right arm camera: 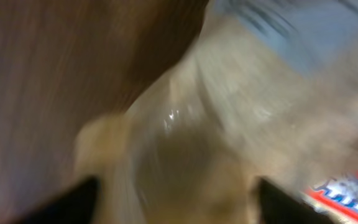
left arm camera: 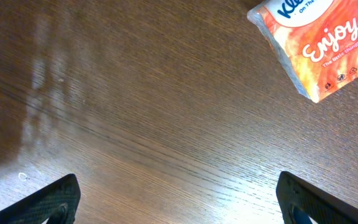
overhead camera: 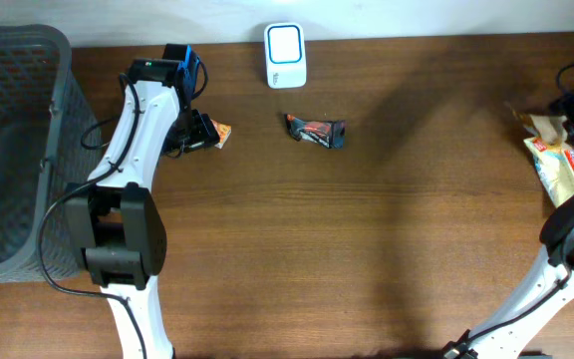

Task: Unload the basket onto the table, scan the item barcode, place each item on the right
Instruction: 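Carry the bread bag right and release it at the table's right side, then move the right gripper to the black-and-red snack packet and grasp it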

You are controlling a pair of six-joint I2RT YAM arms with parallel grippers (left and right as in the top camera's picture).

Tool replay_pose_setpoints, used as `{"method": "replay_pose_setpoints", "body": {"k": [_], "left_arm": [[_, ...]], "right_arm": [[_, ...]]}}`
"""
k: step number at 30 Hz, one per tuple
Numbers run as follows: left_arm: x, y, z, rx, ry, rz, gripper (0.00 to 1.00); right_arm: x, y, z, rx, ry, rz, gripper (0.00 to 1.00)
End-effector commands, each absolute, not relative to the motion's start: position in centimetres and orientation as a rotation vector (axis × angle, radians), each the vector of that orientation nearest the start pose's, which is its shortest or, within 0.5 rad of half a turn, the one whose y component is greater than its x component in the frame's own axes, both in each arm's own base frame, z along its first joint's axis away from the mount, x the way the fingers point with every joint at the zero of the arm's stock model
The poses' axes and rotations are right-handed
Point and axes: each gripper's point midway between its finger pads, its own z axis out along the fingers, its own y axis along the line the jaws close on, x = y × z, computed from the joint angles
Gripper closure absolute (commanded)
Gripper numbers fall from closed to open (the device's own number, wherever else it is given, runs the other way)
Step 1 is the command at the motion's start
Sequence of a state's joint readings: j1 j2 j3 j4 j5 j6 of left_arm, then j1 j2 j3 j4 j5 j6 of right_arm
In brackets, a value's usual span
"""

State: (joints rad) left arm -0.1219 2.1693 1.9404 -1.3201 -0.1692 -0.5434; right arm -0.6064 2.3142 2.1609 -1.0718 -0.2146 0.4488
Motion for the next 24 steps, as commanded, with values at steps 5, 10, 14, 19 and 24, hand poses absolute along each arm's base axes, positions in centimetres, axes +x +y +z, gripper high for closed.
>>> {"method": "replay_pose_setpoints", "body": {"k": [5,10,14,19,24], "left_arm": [[42.8,-2.2,9.3,-0.656,2.977,0.236,0.01],[42.8,-2.2,9.3,-0.657,2.977,0.235,0.01],[42.8,-2.2,9.3,-0.656,2.977,0.235,0.01],[42.8,-2.2,9.3,-0.656,2.977,0.235,0.01],[42.8,-2.2,9.3,-0.656,2.977,0.235,0.01]], "right_arm": [[46.0,-26.0,20.9,1.204,2.263,0.294,0.02],[44.8,-23.4,27.4,1.104,2.195,0.297,0.01],[43.9,-16.1,31.4,0.874,2.263,0.418,0.02],[45.2,-4.4,31.1,0.3,2.44,0.526,0.01],[46.4,4.5,27.3,-0.216,2.525,0.527,0.0]]}}
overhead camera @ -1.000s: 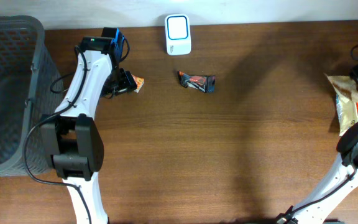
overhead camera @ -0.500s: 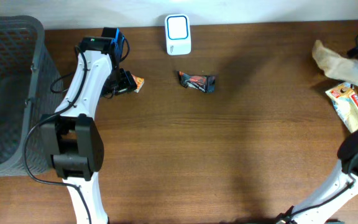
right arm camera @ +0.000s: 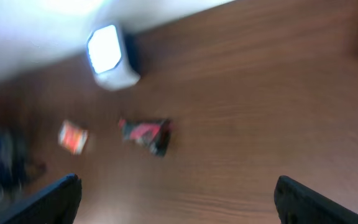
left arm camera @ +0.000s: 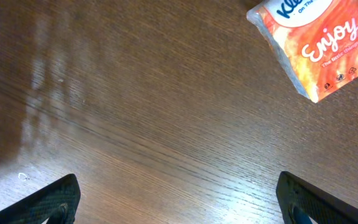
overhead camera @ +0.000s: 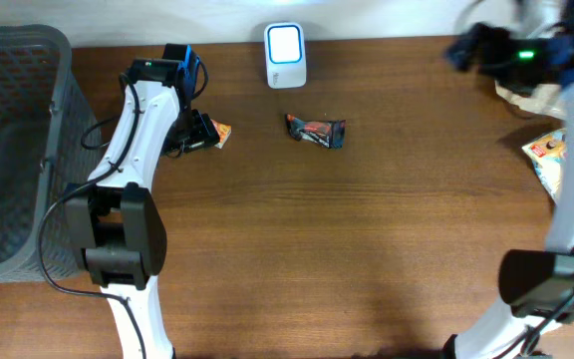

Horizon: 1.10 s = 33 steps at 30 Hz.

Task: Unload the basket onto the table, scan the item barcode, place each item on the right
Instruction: 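Move the right gripper to the black-and-red snack packet and grasp it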

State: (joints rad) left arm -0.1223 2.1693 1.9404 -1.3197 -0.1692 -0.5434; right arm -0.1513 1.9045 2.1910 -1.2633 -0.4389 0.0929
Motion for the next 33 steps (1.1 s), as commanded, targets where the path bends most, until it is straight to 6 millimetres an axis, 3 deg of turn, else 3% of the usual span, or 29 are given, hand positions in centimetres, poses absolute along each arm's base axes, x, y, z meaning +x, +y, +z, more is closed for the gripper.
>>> {"method": "replay_pose_setpoints", "body": {"k": [1,4,9,13,15,18,23,28,33], "left_arm": [[42.8,-2.2,9.3,-0.657,2.977,0.235,0.01],[42.8,-2.2,9.3,-0.656,2.977,0.235,0.01],[42.8,-2.2,9.3,-0.656,2.977,0.235,0.01],[42.8,-2.2,9.3,-0.657,2.977,0.235,0.01],[42.8,-2.2,9.3,-0.657,2.977,0.235,0.01],[42.8,-2.2,9.3,-0.656,2.977,0.235,0.01],[42.8,-2.2,9.3,-0.656,2.977,0.235,0.01],[42.8,-2.2,9.3,-0.656,2.977,0.236,0.01],[42.8,-2.2,9.3,-0.656,2.977,0.235,0.01]], "right_arm": [[46.6,6.5,26.0,-0.319,2.54,0.532,0.03],[47.1,10.0,23.2,-0.496,2.564,0.552,0.05],[47.6,15.8,16.7,-0.909,2.54,0.559,0.04],[48.8,19.6,12.4,-1.056,2.488,0.565,0.05],[49.4,20.4,11.4,-1.09,2.458,0.558,0.07],[50.7,21.2,9.8,-1.107,2.425,0.539,0.22],[51.9,21.3,8.2,-1.121,2.401,0.507,0.21],[51.7,21.9,6.7,-1.222,2.352,0.53,0.13],[51.5,21.7,5.0,-1.238,2.373,0.538,0.19]]}}
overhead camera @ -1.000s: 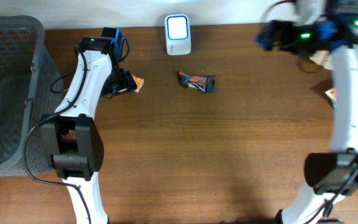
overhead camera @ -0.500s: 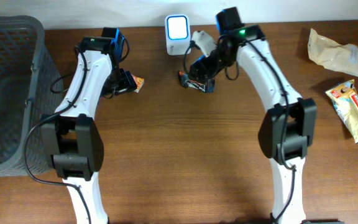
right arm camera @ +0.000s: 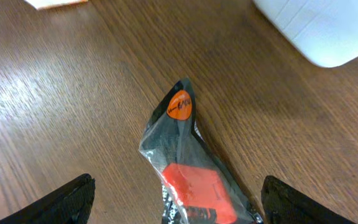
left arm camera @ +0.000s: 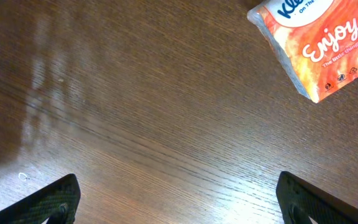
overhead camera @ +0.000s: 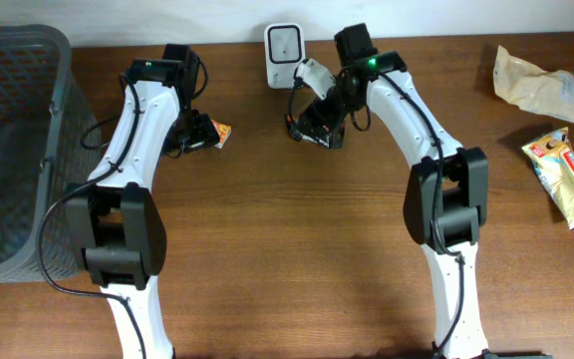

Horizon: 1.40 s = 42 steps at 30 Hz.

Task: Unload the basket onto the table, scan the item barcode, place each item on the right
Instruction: 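Move the right gripper to the black-and-red snack packet and grasp it, then lift the snack packet and hold it up to the scanner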

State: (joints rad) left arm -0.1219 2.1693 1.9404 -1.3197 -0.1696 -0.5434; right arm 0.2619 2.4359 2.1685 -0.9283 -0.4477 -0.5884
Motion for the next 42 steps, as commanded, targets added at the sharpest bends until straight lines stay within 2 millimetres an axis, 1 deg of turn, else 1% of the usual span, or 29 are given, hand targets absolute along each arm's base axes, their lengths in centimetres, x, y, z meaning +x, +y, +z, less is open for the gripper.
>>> {"method": "replay_pose_setpoints", "body": {"k": [1,2,3,8,12,13,14,15,18,19,21,22,23,24,26,27,28,30,31,32,34,36,40,42], "left_arm": [[42.8,-2.2,9.3,-0.657,2.977,0.235,0.01],[42.8,-2.2,9.3,-0.656,2.977,0.235,0.01],[42.8,-2.2,9.3,-0.656,2.977,0.235,0.01],[42.8,-2.2,9.3,-0.656,2.977,0.235,0.01],[42.8,-2.2,9.3,-0.656,2.977,0.235,0.01],[42.8,-2.2,9.3,-0.656,2.977,0.235,0.01],[42.8,-2.2,9.3,-0.656,2.977,0.235,0.01],[42.8,-2.2,9.3,-0.656,2.977,0.235,0.01],[42.8,-2.2,9.3,-0.656,2.977,0.235,0.01],[42.8,-2.2,9.3,-0.656,2.977,0.235,0.01],[42.8,-2.2,9.3,-0.657,2.977,0.235,0.01],[42.8,-2.2,9.3,-0.656,2.977,0.235,0.01],[42.8,-2.2,9.3,-0.656,2.977,0.235,0.01],[42.8,-2.2,9.3,-0.657,2.977,0.235,0.01],[42.8,-2.2,9.3,-0.656,2.977,0.235,0.01],[42.8,-2.2,9.3,-0.656,2.977,0.235,0.01],[42.8,-2.2,9.3,-0.656,2.977,0.235,0.01],[42.8,-2.2,9.3,-0.656,2.977,0.235,0.01],[42.8,-2.2,9.3,-0.656,2.977,0.235,0.01],[42.8,-2.2,9.3,-0.656,2.977,0.235,0.01],[42.8,-2.2,9.3,-0.656,2.977,0.235,0.01],[42.8,-2.2,9.3,-0.657,2.977,0.235,0.01],[42.8,-2.2,9.3,-0.656,2.977,0.235,0.01],[42.8,-2.2,9.3,-0.656,2.977,0.235,0.01]], "right_arm": [[51.5,21.7,4.6,-1.239,2.38,0.542,0.26],[51.4,21.7,4.2,-1.239,2.388,0.546,0.34],[51.2,21.7,4.0,-1.24,2.397,0.549,0.37],[50.7,21.5,2.2,-1.243,2.438,0.563,0.38],[50.4,21.4,1.8,-1.237,2.459,0.572,0.37],[50.4,21.4,1.8,-1.21,2.477,0.579,0.37],[50.4,21.4,1.8,-1.183,2.494,0.586,0.38],[49.7,21.4,1.7,-1.128,2.551,0.622,0.46],[48.0,22.1,2.1,-1.135,2.58,0.724,0.46],[47.4,22.4,2.3,-1.132,2.599,0.754,0.43],[46.6,22.7,2.6,-1.081,2.668,0.744,0.37],[46.8,22.5,2.7,-1.053,2.691,0.706,0.33],[47.3,22.1,2.8,-1.02,2.715,0.631,0.3],[47.9,21.7,2.8,-1.004,2.722,0.559,0.29],[49.7,20.7,2.9,-0.937,2.72,0.412,0.26],[50.4,20.6,2.9,-0.931,2.702,0.373,0.26],[50.7,20.5,2.8,-0.928,2.696,0.359,0.26],[50.6,20.6,2.5,-0.932,2.7,0.36,0.27],[50.5,20.6,2.3,-0.933,2.706,0.362,0.29],[50.0,20.5,1.8,-0.936,2.722,0.365,0.36],[49.6,20.4,1.2,-0.933,2.743,0.368,0.44],[49.3,20.2,0.9,-0.904,2.766,0.373,0.47],[49.3,20.4,1.0,-0.849,2.786,0.389,0.52],[49.3,20.4,1.0,-0.808,2.801,0.394,0.53]]}}
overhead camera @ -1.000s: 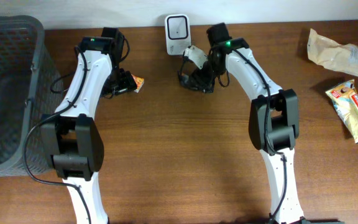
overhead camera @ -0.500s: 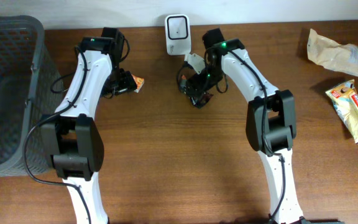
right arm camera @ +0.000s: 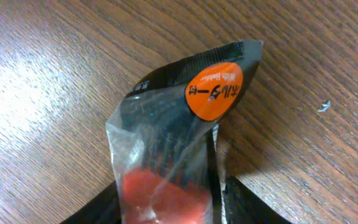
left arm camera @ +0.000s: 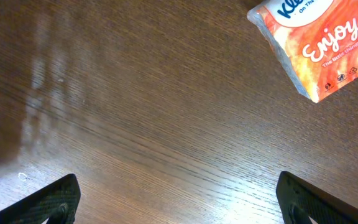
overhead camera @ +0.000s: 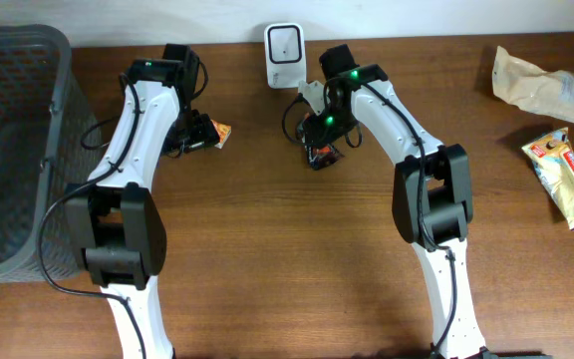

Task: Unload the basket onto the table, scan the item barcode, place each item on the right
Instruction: 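Lift the snack packet and hold it up to the scanner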

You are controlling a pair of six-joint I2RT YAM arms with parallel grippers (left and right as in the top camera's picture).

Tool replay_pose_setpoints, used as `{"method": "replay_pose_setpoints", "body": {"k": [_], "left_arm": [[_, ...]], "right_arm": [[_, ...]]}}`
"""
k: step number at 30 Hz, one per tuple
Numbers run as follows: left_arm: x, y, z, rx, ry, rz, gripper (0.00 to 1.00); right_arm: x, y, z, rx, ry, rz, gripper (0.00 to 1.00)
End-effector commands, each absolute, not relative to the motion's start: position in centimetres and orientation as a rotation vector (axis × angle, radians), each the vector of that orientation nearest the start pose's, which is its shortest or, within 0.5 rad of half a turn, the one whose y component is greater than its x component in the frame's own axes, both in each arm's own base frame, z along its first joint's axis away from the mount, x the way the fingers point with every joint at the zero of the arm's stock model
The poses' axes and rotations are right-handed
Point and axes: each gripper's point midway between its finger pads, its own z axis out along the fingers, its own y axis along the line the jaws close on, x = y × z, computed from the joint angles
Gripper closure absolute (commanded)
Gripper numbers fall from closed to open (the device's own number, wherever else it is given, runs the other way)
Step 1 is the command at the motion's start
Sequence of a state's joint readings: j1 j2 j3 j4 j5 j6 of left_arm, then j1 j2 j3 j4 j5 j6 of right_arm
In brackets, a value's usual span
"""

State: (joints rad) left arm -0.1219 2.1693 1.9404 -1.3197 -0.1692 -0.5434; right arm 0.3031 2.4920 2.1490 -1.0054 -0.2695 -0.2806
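A black snack packet [right arm camera: 185,143] with an orange round sticker and a red inside sits between the fingers of my right gripper [right arm camera: 173,211], which is shut on it. Overhead, the packet [overhead camera: 324,153] pokes out below that gripper [overhead camera: 322,135], just in front of the white scanner [overhead camera: 285,42] at the table's back edge. Whether the packet touches the wood I cannot tell. My left gripper [left arm camera: 179,202] hangs open over bare wood, with an orange tissue pack [left arm camera: 316,43] ahead of it to the right.
A grey mesh basket [overhead camera: 8,150] fills the left end of the table. At the far right lie a beige paper bag [overhead camera: 531,80] and a wrapped snack bar [overhead camera: 566,179]. The tissue pack [overhead camera: 219,132] lies beside the left gripper.
My right gripper was open above the black packet lying in front of the scanner. Now it is shut on the packet, which sits slightly nearer the table's front. The left arm has not moved.
My right gripper was at the far right by the beige bag. Then it was high near the back right corner, looking across at the scanner and packet. Then it stood open over the black packet, and now it grips it. The left gripper stayed open by the tissue pack.
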Motion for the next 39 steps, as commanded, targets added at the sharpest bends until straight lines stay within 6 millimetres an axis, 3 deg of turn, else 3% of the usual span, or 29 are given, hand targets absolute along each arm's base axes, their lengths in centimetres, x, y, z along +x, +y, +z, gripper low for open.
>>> {"method": "replay_pose_setpoints", "body": {"k": [1,9,13,17,21,23,24,28,31,34,39], "left_arm": [[42.8,-2.2,9.3,-0.657,2.977,0.235,0.01],[42.8,-2.2,9.3,-0.656,2.977,0.235,0.01],[42.8,-2.2,9.3,-0.656,2.977,0.235,0.01],[42.8,-2.2,9.3,-0.656,2.977,0.235,0.01],[42.8,-2.2,9.3,-0.656,2.977,0.235,0.01],[42.8,-2.2,9.3,-0.656,2.977,0.235,0.01],[42.8,-2.2,9.3,-0.657,2.977,0.235,0.01],[42.8,-2.2,9.3,-0.656,2.977,0.235,0.01],[42.8,-2.2,9.3,-0.656,2.977,0.235,0.01],[42.8,-2.2,9.3,-0.656,2.977,0.235,0.01],[42.8,-2.2,9.3,-0.656,2.977,0.236,0.01]], "right_arm": [[49.3,20.4,1.0,-0.809,2.801,0.395,0.54],[51.2,21.2,2.2,-0.596,2.785,0.416,0.72],[52.8,21.6,4.1,-0.53,2.732,0.42,0.73],[55.2,22.4,8.0,-0.477,2.627,0.445,0.74],[58.5,23.5,13.4,-0.422,2.443,0.473,0.74],[58.8,23.5,14.0,-0.421,2.427,0.469,0.7],[58.5,23.3,13.6,-0.418,2.447,0.459,0.63],[55.8,21.3,10.0,-0.288,2.65,0.377,0.62],[53.5,20.5,6.5,-0.206,2.787,0.37,0.55],[52.3,20.1,4.0,-0.18,2.851,0.358,0.53],[51.2,20.8,1.6,-0.191,2.88,0.356,0.52]]}}
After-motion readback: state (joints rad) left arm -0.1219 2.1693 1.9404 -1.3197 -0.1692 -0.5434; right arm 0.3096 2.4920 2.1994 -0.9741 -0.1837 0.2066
